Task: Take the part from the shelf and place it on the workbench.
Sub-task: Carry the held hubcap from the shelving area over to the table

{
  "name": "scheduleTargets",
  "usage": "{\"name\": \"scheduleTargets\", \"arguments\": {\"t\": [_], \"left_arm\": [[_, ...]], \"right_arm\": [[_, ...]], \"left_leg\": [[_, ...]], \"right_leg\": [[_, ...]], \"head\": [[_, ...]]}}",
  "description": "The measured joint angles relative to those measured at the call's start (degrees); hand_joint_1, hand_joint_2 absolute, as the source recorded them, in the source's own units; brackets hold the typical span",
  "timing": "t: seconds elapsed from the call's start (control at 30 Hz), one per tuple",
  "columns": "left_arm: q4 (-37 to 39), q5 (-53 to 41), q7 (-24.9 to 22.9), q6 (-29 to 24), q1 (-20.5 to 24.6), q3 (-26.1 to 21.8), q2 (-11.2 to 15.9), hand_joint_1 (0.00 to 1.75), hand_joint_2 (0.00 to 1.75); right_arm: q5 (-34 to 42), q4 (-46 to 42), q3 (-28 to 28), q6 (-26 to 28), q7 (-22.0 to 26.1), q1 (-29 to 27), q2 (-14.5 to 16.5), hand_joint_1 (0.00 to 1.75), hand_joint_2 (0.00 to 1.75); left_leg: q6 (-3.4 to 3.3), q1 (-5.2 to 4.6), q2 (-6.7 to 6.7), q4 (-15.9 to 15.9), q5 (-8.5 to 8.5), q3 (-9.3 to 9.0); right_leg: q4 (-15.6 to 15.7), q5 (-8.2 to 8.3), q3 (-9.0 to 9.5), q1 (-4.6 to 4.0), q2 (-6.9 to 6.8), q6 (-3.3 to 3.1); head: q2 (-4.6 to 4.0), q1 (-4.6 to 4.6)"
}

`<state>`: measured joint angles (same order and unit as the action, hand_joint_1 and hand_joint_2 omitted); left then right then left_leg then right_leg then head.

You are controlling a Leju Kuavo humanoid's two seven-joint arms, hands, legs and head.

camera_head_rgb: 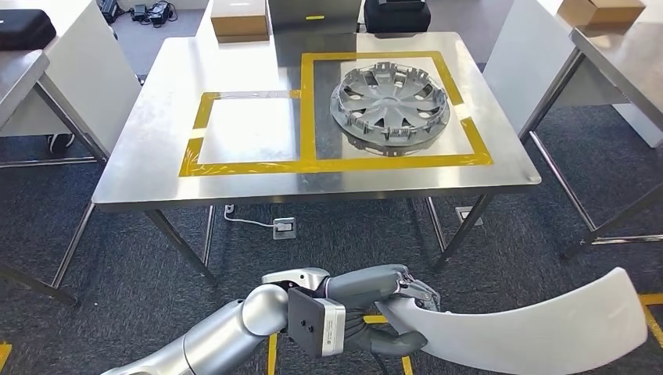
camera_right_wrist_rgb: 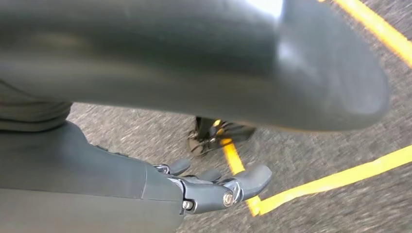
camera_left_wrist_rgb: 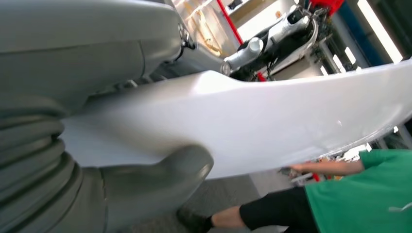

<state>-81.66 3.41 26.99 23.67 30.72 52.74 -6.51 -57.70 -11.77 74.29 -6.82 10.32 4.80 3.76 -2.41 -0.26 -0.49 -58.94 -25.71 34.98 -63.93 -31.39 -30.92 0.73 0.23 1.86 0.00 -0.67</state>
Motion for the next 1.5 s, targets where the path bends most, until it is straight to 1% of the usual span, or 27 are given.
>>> {"name": "scheduleTargets", "arguments": {"t": [0.1,0.17,0.2,0.27,0.33,0.37,0.43,0.47,0.53,0.6,0.67,0.7,0.73,0.8,0.83,0.87,0.93,1.0,1.07,1.13,1.17,1.2,1.23,1.3,1.37,1.43,1.5], "left_arm": [[0.1,0.0,0.0,0.0,-0.1,0.0,-0.1,1.75,1.75],[0.2,0.0,0.0,0.0,-0.3,0.0,-0.1,1.75,1.75],[0.2,0.0,0.1,0.0,-0.4,0.0,0.0,1.75,1.75],[0.3,-0.1,0.2,0.0,-0.4,0.0,0.0,1.75,1.75],[0.3,-0.2,0.3,0.0,-0.5,0.0,0.0,1.75,1.75],[0.3,-0.3,0.3,0.0,-0.6,0.0,0.0,1.75,1.75],[0.1,-0.3,0.3,0.0,-0.5,-0.1,-0.1,1.75,1.75],[0.1,-0.3,0.4,0.0,-0.5,-0.1,-0.1,1.75,1.75],[0.0,-0.3,0.4,0.0,-0.5,-0.1,0.0,1.75,1.75],[0.0,-0.3,0.5,0.0,-0.7,-0.1,0.2,1.75,1.75],[0.0,-0.3,0.5,0.0,-1.0,-0.1,0.5,1.75,1.75],[0.0,-0.3,0.5,0.0,-1.1,-0.1,0.7,1.75,1.75],[0.0,-0.3,0.5,0.0,-1.2,-0.1,0.8,1.75,1.75],[0.0,-0.4,0.6,0.0,-1.2,-0.1,1.0,1.75,1.75],[0.0,-0.5,0.7,0.0,-1.3,-0.1,1.0,1.75,1.75],[-0.1,-0.5,0.7,0.0,-1.4,-0.1,1.1,1.75,1.75],[-0.4,-0.6,0.7,0.0,-1.6,-0.2,1.1,1.75,1.75],[-0.7,-0.7,0.8,0.0,-1.6,-0.2,1.1,1.75,1.75],[-0.8,-0.8,0.8,0.0,-1.6,-0.2,1.1,1.75,1.75],[-0.8,-1.0,0.8,0.0,-1.8,-0.2,1.1,1.75,1.75],[-0.7,-1.0,0.8,0.0,-1.9,-0.2,1.1,1.75,1.75],[-0.7,-1.0,0.8,0.0,-1.9,-0.2,1.2,1.75,1.75],[-0.7,-1.0,0.8,0.0,-1.9,-0.2,1.2,1.75,1.75],[-0.7,-1.1,0.8,0.0,-2.0,-0.2,1.2,1.75,1.75],[-0.7,-1.3,1.0,-0.2,-2.1,-0.2,1.3,1.75,1.75],[-0.7,-1.5,1.1,-0.3,-2.2,-0.2,1.4,1.75,1.75],[-0.9,-1.5,1.3,-0.4,-2.2,-0.3,1.4,1.75,1.75]], "right_arm": [[0.0,0.0,0.0,-0.1,-0.1,0.1,0.0,0.0,0.0],[-0.2,0.0,0.0,0.0,-0.2,-0.1,0.0,0.0,0.0],[-0.3,0.0,0.0,0.1,-0.4,-0.2,-0.1,0.0,0.0],[-0.7,0.0,0.0,0.1,-0.7,-0.3,-0.1,0.0,0.0],[-1.0,0.0,-0.1,0.1,-1.1,-0.5,-0.1,0.0,0.0],[-1.1,0.0,-0.1,0.1,-1.2,-0.6,-0.1,0.0,0.0],[-1.1,0.0,-0.4,0.1,-1.2,-0.7,-0.1,0.0,0.0],[-1.1,0.0,-0.5,0.2,-1.2,-0.7,-0.1,0.0,0.0],[-1.1,0.0,-0.7,0.2,-1.2,-0.6,-0.1,0.0,0.0],[-1.2,0.0,-0.9,0.2,-1.2,-0.6,-0.1,0.0,0.0],[-1.3,0.0,-1.1,0.2,-1.3,-0.7,-0.2,0.0,0.0],[-1.3,0.0,-1.1,0.2,-1.3,-0.7,-0.2,0.0,0.0],[-1.4,0.0,-1.2,0.2,-1.2,-0.7,-0.1,0.0,0.0],[-1.5,0.0,-1.3,0.2,-1.2,-0.8,-0.1,0.0,0.0],[-1.6,0.0,-1.3,0.2,-1.2,-0.8,0.0,0.0,0.0],[-1.7,0.0,-1.3,0.2,-1.2,-0.7,0.0,0.0,0.0],[-1.9,0.0,-1.4,0.2,-1.0,-0.5,0.0,0.0,0.0],[-1.9,0.0,-1.4,0.3,-0.9,-0.5,-0.1,0.0,0.0],[-1.9,0.0,-1.4,-0.1,-0.9,-0.5,-0.1,0.0,0.0],[-2.0,0.0,-1.4,-0.4,-0.9,-0.8,-0.1,0.0,0.0],[-2.0,0.0,-1.4,-0.5,-0.9,-0.9,-0.1,0.0,0.0],[-2.0,0.0,-1.4,-0.5,-0.9,-1.0,-0.1,0.0,0.0],[-1.9,0.0,-1.4,-0.5,-0.9,-1.1,-0.1,0.0,0.0],[-2.0,0.0,-1.4,-0.5,-0.9,-1.1,-0.1,0.0,0.0],[-2.0,0.0,-1.4,-0.5,-0.9,-1.2,-0.1,0.0,0.0],[-2.0,0.0,-1.4,-0.6,-0.9,-1.2,-0.1,0.0,0.0],[-2.1,0.0,-1.4,-0.5,-0.9,-1.2,0.0,0.0,0.0]], "left_leg": [[-0.38,0.06,0.0,0.3,-1.53,-1.79],[-0.3,0.06,-0.2,0.3,-2.82,-3.28],[-0.16,0.07,-0.34,0.3,-3.52,-4.21],[0.22,0.0,-0.59,0.2,-5.04,-5.97],[0.83,-0.2,-1.03,0.2,-6.4,-6.9],[1.17,-0.3,-1.29,0.1,-6.77,-7.21],[1.8,-0.29,-1.48,-0.9,-6.6,-7.22],[2.12,-0.3,-1.29,-2.7,-6.01,-6.51],[2.71,-0.2,-0.59,-8.9,-5.96,-2.71],[3.02,-0.09,-0.11,-15.1,-8.91,2.29],[2.98,-0.07,0.07,-16.5,-11.29,5.27],[2.8,-0.1,0.22,-14.9,-10.59,5.55],[2.47,-0.19,0.65,-11.8,-8.35,5.17],[1.58,-0.63,2.44,-4.8,-1.94,3.94],[1.23,-0.84,3.08,-2.6,0.21,3.46],[0.95,-0.94,3.28,-1.4,1.3,3.28],[0.44,-0.78,2.41,-0.9,1.07,2.52],[-0.14,-0.48,1.7,-0.5,0.71,1.27],[-0.55,-0.32,1.05,-0.3,-0.05,0.19],[-0.69,-0.35,0.25,-0.3,-1.11,-0.79],[-0.68,-0.37,-0.15,-0.3,-1.72,-1.48],[-0.6,-0.39,-0.48,-0.3,-2.37,-2.29],[-0.47,-0.39,-0.71,-0.3,-3.05,-3.2],[-0.11,-0.42,-0.93,-0.3,-4.49,-4.88],[0.5,-0.47,-1.05,-0.4,-5.57,-5.89],[1.23,-0.57,-1.06,-0.9,-5.85,-6.32],[1.9,-0.61,-0.73,-3.8,-5.43,-5.28]], "right_leg": [[-9.5,-3.2,-7.35,0.08,-0.02,0.57],[-10.4,-4.37,-10.21,0.1,-0.02,0.75],[-8.3,-3.07,-10.32,0.11,-0.02,0.73],[-1.0,3.03,-9.04,0.13,0.19,0.53],[3.7,7.18,-7.84,0.0,0.4,-0.05],[4.4,7.72,-7.57,-0.05,0.4,-0.42],[4.5,7.13,-6.69,0.01,-0.12,-1.31],[4.7,6.73,-6.08,0.09,-0.44,-1.69],[4.9,5.67,-4.56,0.16,-1.04,-2.28],[5.0,4.36,-3.08,0.16,-1.67,-2.5],[5.0,3.01,-1.5,0.15,-2.3,-2.51],[5.0,2.31,-0.58,0.14,-2.64,-2.48],[5.0,1.57,0.39,0.12,-3.04,-2.41],[5.0,0.11,1.96,-0.03,-3.68,-1.98],[5.1,-0.6,2.47,-0.13,-4.0,-1.63],[5.0,-1.01,2.99,-0.25,-4.27,-1.22],[4.5,-1.17,3.73,-0.28,-4.52,-0.48],[1.1,-0.48,2.37,-0.1,-3.02,0.01],[-5.2,-1.26,-2.04,0.1,-1.26,0.28],[-9.9,-4.51,-6.79,0.14,-0.83,0.51],[-10.2,-5.76,-8.29,0.11,-0.81,0.56],[-9.1,-5.8,-8.99,0.09,-0.8,0.55],[-6.5,-4.25,-8.95,0.07,-0.79,0.44],[0.3,2.3,-7.9,-0.11,-0.76,-0.08],[4.0,6.34,-7.2,-0.45,-0.77,-0.77],[4.3,6.17,-6.55,-0.48,-0.78,-1.48],[4.7,5.87,-5.2,-0.19,-0.75,-2.17]], "head": [[0.0,-0.35],[0.0,-0.45],[0.0,-0.51],[0.0,-0.61],[0.0,-0.66],[0.0,-0.65],[0.0,-0.55],[0.0,-0.47],[0.0,-0.21],[0.0,0.03],[0.0,0.12],[0.0,0.16],[0.0,0.21],[0.0,0.31],[0.0,0.3],[0.0,0.29],[0.0,0.24],[0.0,0.15],[0.0,-0.08],[0.0,-0.22],[0.0,-0.26],[0.0,-0.3],[0.0,-0.34],[0.0,-0.44],[0.0,-0.49],[0.0,-0.49],[0.0,-0.29]]}}
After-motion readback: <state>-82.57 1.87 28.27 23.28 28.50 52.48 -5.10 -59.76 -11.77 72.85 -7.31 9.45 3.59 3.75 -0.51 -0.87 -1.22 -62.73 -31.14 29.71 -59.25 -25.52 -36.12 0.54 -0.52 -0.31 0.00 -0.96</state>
